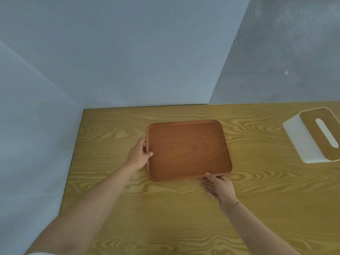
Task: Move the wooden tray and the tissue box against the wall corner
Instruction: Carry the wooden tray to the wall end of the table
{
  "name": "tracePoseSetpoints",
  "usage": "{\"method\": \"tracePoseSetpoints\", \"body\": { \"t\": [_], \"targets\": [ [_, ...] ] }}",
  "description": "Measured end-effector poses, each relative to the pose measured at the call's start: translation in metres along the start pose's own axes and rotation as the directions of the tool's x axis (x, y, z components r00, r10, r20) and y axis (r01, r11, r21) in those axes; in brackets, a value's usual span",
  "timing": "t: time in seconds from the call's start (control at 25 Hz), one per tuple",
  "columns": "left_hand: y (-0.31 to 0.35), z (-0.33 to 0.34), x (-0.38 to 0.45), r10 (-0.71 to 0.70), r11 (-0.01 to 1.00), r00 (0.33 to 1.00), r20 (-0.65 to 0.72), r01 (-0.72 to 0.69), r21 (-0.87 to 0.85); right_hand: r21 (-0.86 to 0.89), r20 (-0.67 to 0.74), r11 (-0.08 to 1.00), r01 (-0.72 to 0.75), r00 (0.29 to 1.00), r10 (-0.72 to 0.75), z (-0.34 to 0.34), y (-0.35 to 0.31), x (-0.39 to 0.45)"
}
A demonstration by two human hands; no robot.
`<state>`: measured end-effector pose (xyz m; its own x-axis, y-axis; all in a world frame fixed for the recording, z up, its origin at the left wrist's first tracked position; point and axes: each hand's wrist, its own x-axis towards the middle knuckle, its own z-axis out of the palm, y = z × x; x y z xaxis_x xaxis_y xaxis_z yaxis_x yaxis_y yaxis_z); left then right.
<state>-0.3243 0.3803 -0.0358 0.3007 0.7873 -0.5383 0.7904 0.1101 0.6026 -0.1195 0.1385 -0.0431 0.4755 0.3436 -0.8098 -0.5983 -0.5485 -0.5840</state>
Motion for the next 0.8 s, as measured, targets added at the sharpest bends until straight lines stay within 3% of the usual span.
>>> {"method": "tracePoseSetpoints", "body": {
  "t": [0.24,0.52,0.68,0.8],
  "targets": [
    [-0.001,0.004,0.023,0.025,0.998,0.999,0.025,-0.026,0.05,-0.042,-0.044,0.999,-0.032,0.999,0.03,0.008,-0.006,0.009],
    [0.004,0.01,0.02,0.106,0.981,0.992,-0.063,-0.094,0.169,-0.195,-0.056,0.976,-0.096,0.995,0.087,0.003,-0.016,0.02],
    [0.005,0.013,0.014,0.088,0.966,0.99,-0.109,-0.058,0.254,-0.386,-0.056,0.92,-0.066,0.997,0.048,-0.001,-0.024,0.015],
    [0.003,0.015,0.003,0.134,0.928,0.979,-0.156,-0.069,0.365,-0.642,-0.05,0.766,0.014,0.997,-0.06,-0.011,-0.024,0.01]
  ]
}}
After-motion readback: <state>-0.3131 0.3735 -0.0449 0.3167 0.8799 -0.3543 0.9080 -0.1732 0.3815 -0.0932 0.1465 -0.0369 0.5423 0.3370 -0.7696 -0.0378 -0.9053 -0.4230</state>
